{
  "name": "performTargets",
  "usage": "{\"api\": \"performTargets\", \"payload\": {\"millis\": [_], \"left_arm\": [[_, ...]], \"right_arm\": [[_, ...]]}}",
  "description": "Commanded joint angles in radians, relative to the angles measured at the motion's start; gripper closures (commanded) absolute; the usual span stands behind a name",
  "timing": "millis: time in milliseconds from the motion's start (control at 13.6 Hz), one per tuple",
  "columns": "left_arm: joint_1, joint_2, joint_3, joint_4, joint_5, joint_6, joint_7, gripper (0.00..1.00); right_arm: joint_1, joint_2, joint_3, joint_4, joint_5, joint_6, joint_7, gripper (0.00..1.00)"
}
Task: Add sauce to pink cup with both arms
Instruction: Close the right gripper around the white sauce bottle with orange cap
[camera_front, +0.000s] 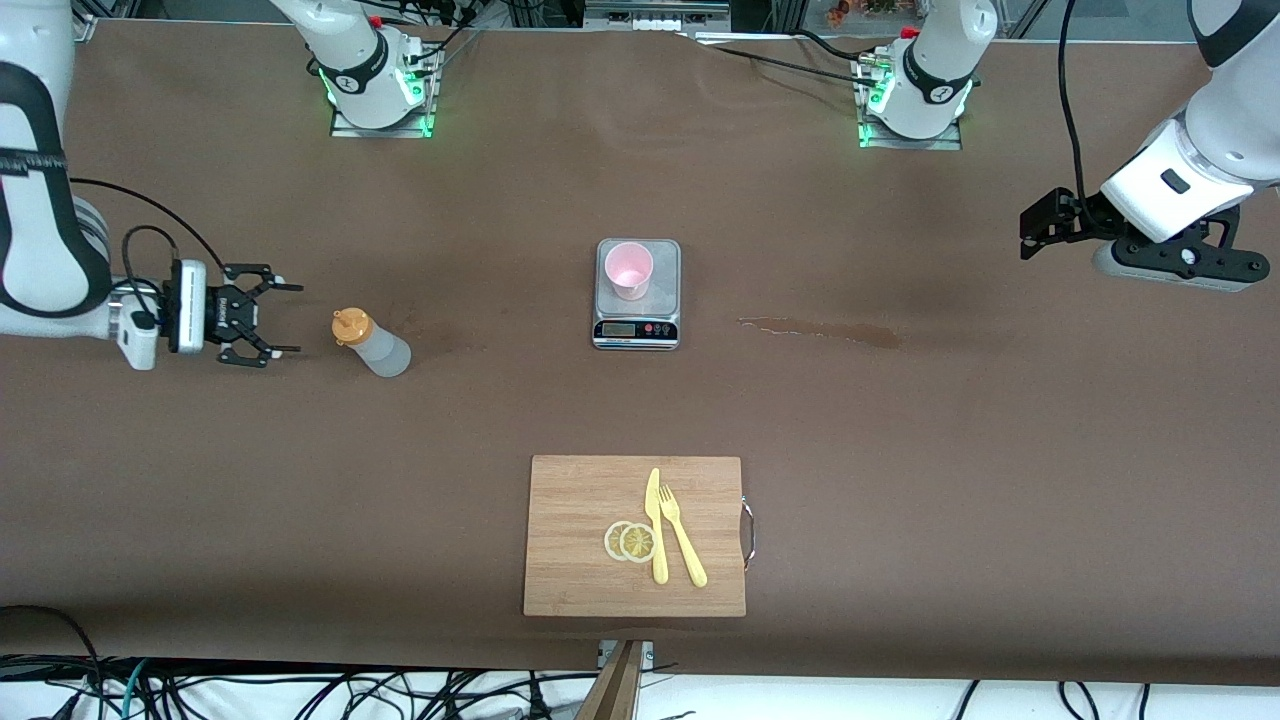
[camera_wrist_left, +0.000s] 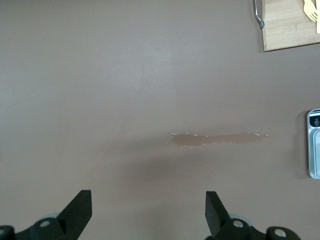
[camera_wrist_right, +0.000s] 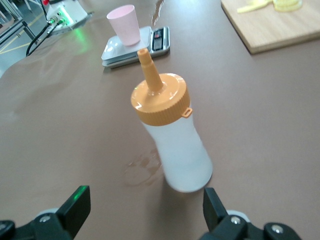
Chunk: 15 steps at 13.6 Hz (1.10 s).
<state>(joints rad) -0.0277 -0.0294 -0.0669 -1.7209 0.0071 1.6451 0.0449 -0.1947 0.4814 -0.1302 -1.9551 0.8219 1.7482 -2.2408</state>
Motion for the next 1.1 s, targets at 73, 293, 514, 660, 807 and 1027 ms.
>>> {"api": "performTargets", "payload": {"millis": [73,293,514,660,807,1027], "left_arm": [[0.002,0.016,-0.002,0.035,0.019,-0.024,0.018,0.00],[0.003,0.017,-0.002,0.037,0.019,-0.027,0.018,0.00],[0.000,0.017,-0.002,0.041,0.019,-0.025,0.019,0.00],[-0.001,0.019,-0.002,0.041,0.019,-0.025,0.021,0.00],[0.000,0.019,-0.002,0.044,0.019,-0.025,0.019,0.00],[-0.005,0.019,-0.002,0.049,0.022,-0.025,0.020,0.00]], "right_arm": [[-0.009,0.060,0.008,0.016,0.095,0.000,-0.097,0.00],[0.004,0.104,0.017,0.027,0.161,0.013,-0.169,0.00],[0.008,0.128,0.043,0.047,0.192,0.020,-0.184,0.00],[0.021,0.140,0.044,0.048,0.212,0.034,-0.186,0.00],[0.035,0.151,0.046,0.054,0.233,0.045,-0.186,0.00],[0.052,0.171,0.046,0.070,0.249,0.050,-0.186,0.00]]}}
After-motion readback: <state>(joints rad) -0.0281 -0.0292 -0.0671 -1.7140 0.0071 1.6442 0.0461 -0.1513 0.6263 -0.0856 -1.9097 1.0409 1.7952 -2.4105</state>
